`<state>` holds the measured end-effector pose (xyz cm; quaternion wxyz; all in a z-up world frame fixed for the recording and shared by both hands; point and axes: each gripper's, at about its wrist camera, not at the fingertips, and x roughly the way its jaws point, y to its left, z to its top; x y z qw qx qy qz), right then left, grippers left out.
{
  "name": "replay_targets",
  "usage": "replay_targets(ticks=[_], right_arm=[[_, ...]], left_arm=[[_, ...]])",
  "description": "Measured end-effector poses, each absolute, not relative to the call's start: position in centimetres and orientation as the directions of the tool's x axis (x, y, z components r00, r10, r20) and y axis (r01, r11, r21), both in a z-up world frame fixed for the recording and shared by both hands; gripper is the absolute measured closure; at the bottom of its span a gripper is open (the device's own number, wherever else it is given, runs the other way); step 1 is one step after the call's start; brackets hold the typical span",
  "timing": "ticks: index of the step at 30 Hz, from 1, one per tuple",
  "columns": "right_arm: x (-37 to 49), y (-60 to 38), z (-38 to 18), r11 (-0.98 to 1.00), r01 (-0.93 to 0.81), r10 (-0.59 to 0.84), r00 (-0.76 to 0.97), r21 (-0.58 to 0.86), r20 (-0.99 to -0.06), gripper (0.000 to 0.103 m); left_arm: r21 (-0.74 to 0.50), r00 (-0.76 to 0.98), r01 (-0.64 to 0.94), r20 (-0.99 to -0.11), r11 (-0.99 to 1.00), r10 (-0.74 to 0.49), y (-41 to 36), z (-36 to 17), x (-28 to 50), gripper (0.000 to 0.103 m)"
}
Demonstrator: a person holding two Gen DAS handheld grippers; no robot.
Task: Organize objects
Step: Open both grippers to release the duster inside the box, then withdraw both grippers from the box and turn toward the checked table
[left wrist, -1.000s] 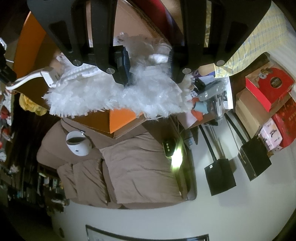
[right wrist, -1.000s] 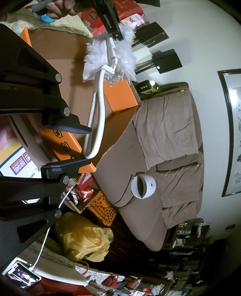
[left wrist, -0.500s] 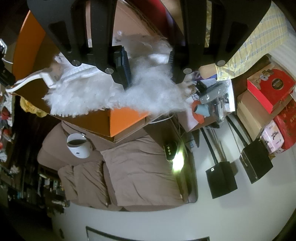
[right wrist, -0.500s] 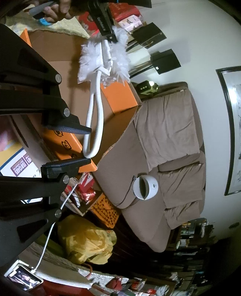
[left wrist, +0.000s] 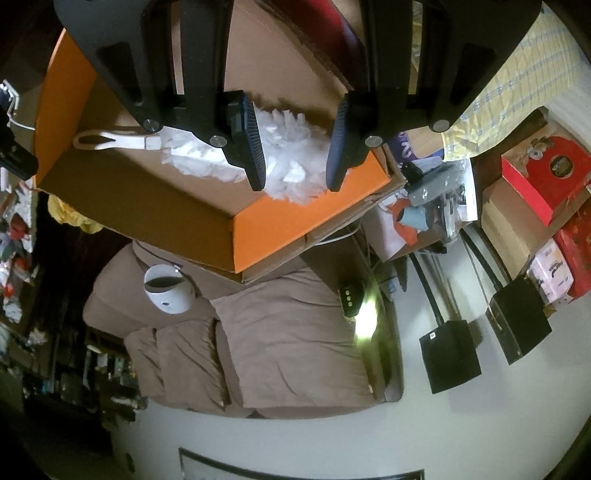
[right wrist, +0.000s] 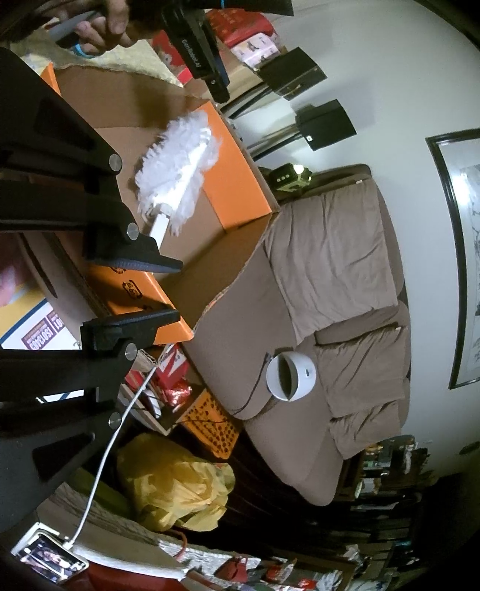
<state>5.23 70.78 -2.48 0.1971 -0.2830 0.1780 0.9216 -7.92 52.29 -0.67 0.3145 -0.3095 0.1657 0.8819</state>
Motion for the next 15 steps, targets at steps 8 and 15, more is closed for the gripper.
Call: replay_targets(ticks=[8,15], right_arm=[[5.0,70.1,-2.1,-0.873,-0.429,0.229,-0.782,0.233,-0.580,0.089],[4.6,69.3,-2.1,-0.885,-0.401,0.200,-0.789,0.239,-0.581,0.092]], left_arm=[[0.075,-0.622,-0.628,-0.647,-0.774,0.442,49.7,0.0,-8.9,0.071],[0.065,-0.637,-0.602,-0.640,-0.796,0.430,46.9,0.6,-9.4,0.067]])
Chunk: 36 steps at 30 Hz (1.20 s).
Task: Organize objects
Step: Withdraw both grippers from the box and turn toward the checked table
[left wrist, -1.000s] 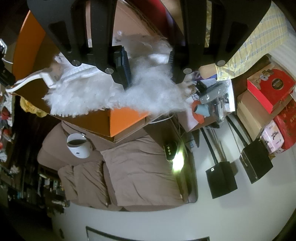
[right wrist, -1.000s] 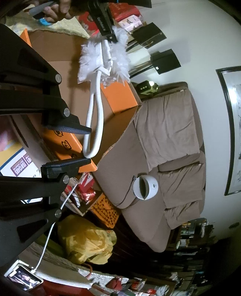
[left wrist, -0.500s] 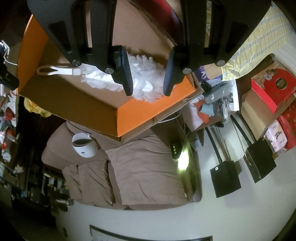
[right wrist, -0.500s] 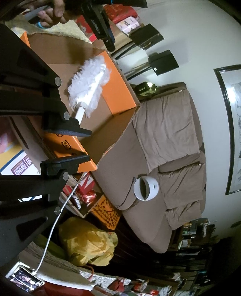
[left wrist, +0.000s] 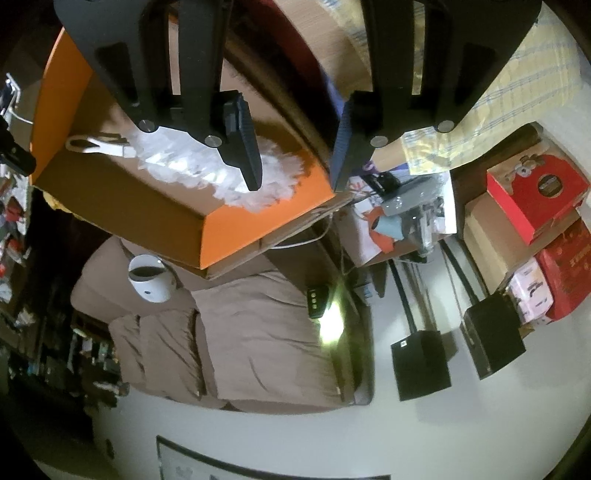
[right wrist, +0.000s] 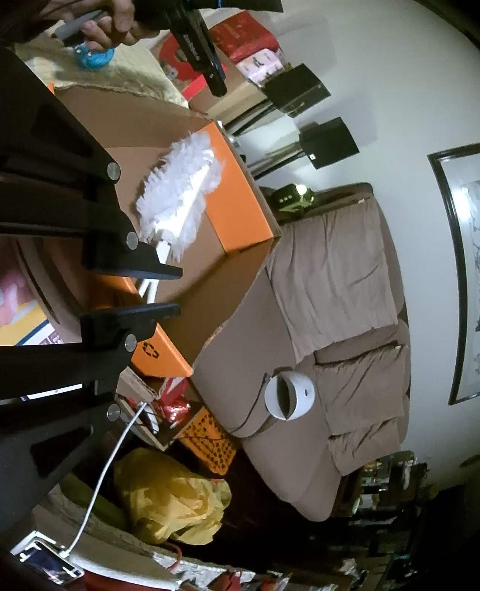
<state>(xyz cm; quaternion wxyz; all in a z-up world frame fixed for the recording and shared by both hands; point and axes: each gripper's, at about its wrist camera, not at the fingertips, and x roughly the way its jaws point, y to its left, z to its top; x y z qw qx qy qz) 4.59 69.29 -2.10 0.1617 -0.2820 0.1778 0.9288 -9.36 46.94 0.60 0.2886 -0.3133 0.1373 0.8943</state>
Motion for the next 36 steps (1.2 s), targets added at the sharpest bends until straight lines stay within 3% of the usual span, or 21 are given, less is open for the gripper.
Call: replay_targets(ticks=[14,36], right_arm=[[5.1,68.8,-0.8,-0.892,-0.382,0.199,-0.812,0.242,-0.549,0.092],[6.3,66.2,2.7,-0.919,-0.333,0.198,-0.853,0.211,-0.483,0.089]], left_arm=[[0.020,-0.643,-0.575,-0.629,-0.818,0.437,44.0,2.7,-8.8,0.061],[0.021,-0.738,-0.524,-0.511,-0.851,0.442,36.7,8.4,-4.6,0.052]])
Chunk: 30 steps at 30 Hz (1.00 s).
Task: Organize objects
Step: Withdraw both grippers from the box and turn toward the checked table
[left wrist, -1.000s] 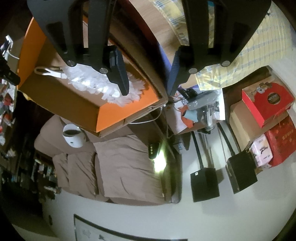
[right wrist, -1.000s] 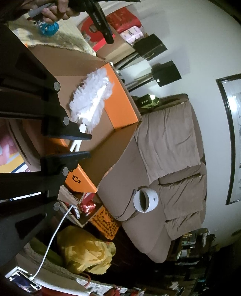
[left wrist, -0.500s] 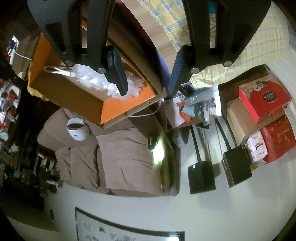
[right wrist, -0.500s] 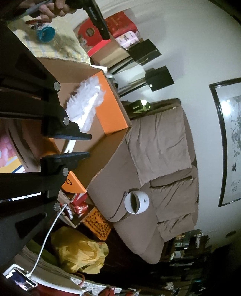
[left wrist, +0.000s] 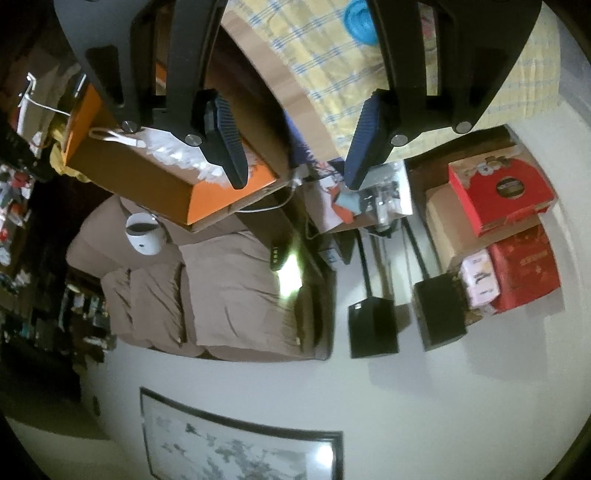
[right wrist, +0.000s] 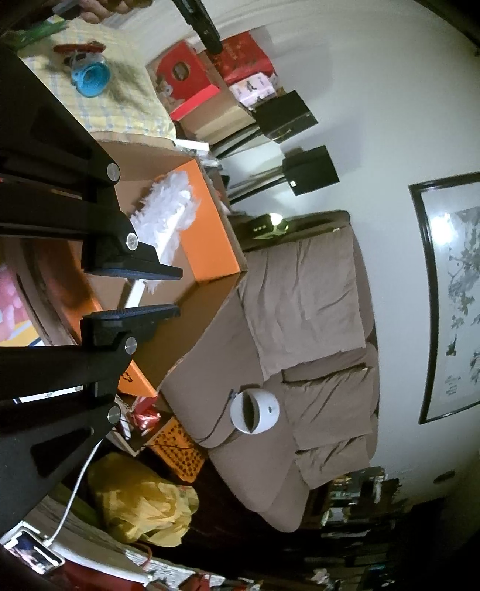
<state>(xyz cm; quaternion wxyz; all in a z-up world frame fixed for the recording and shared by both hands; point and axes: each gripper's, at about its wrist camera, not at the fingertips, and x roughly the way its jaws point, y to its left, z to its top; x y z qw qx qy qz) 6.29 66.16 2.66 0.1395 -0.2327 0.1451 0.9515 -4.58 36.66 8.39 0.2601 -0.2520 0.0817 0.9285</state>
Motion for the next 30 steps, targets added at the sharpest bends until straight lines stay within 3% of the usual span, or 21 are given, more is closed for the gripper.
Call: replay_targets(ticks=[7,11,18,30], right_arm=[[6.5,65.6,3.2,-0.923,-0.322,0.194,-0.861,0.209,-0.469,0.083],[6.8,64.9,3.7,-0.932,-0.307,0.193,-0.871,0.194,-0.452,0.080],[6.9,64.4,4.4,-0.936,-0.300,0.195,-0.877,0.183,-0.439,0.074],[7.0,63.4,4.8,-0.944,-0.287,0.196,-0.884,0.162,-0.425,0.050]], left_arm=[[-0.065,-0.724,-0.485,-0.529,-0.872,0.442,33.3,8.5,-5.0,0.051],[-0.025,-0.779,-0.420,-0.502,-0.907,0.375,31.2,8.8,-4.4,0.044],[-0.011,-0.810,-0.366,-0.489,-0.930,0.325,27.4,9.2,-3.1,0.042],[-0.042,-0.823,-0.297,-0.495,-0.954,0.278,22.6,8.7,-2.0,0.029]])
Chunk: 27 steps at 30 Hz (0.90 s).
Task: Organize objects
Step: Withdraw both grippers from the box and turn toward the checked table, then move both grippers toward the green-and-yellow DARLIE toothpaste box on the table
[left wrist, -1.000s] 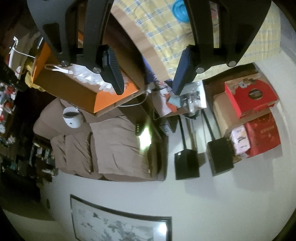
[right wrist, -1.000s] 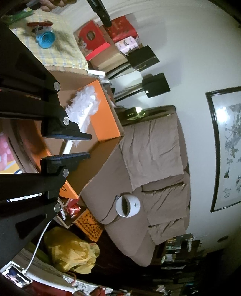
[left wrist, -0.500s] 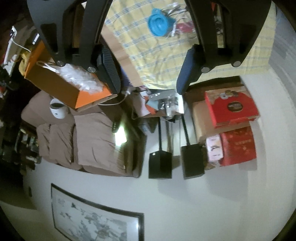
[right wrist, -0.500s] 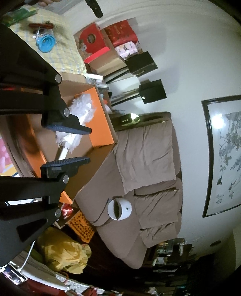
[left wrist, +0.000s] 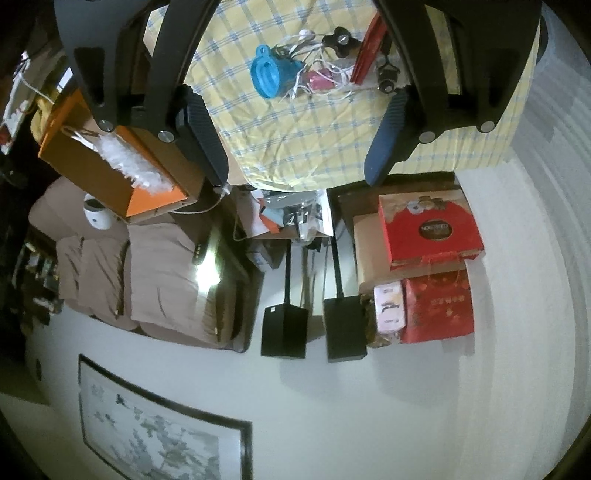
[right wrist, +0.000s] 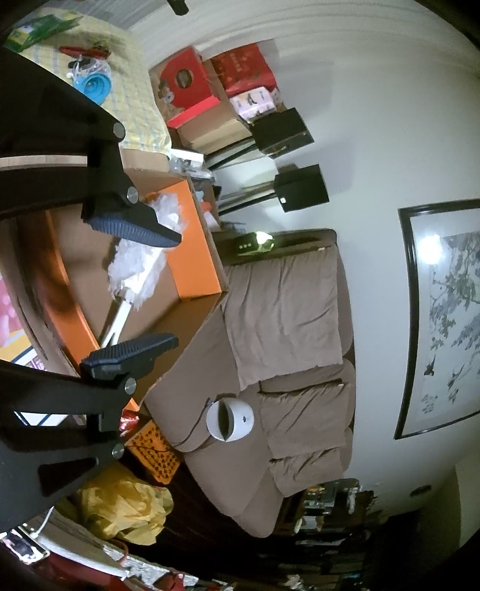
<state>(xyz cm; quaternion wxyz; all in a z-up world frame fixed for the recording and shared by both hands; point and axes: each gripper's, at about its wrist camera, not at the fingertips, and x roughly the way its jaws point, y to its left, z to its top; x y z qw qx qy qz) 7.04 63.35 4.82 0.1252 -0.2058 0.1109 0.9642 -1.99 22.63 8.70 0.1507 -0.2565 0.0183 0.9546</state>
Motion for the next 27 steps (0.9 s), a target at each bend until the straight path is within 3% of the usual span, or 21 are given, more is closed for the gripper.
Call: replay_targets(ticks=[4,14,25,27], right_arm=[[7.0,62.9,4.9,-0.948,-0.276,0.188,-0.888,0.160,-0.420,0.042],[6.7,62.3,5.0,-0.952,-0.263,0.175,-0.888,0.156,-0.424,0.039],[6.4,59.3,5.6,-0.972,-0.208,0.143,-0.892,0.108,-0.430,0.034],[6.2,58.3,5.5,-0.977,-0.189,0.128,-0.893,0.102,-0.432,0.031]], left_arm=[[-0.062,-0.823,-0.288,-0.495,-0.956,0.280,21.8,8.7,-2.1,0.025],[-0.063,-0.822,-0.284,-0.498,-0.957,0.277,21.4,8.8,-1.9,0.024],[-0.128,-0.818,-0.203,-0.522,-0.971,0.240,15.9,7.9,-2.2,0.022],[-0.153,-0.808,-0.189,-0.538,-0.970,0.242,14.7,7.4,-2.4,0.016]])
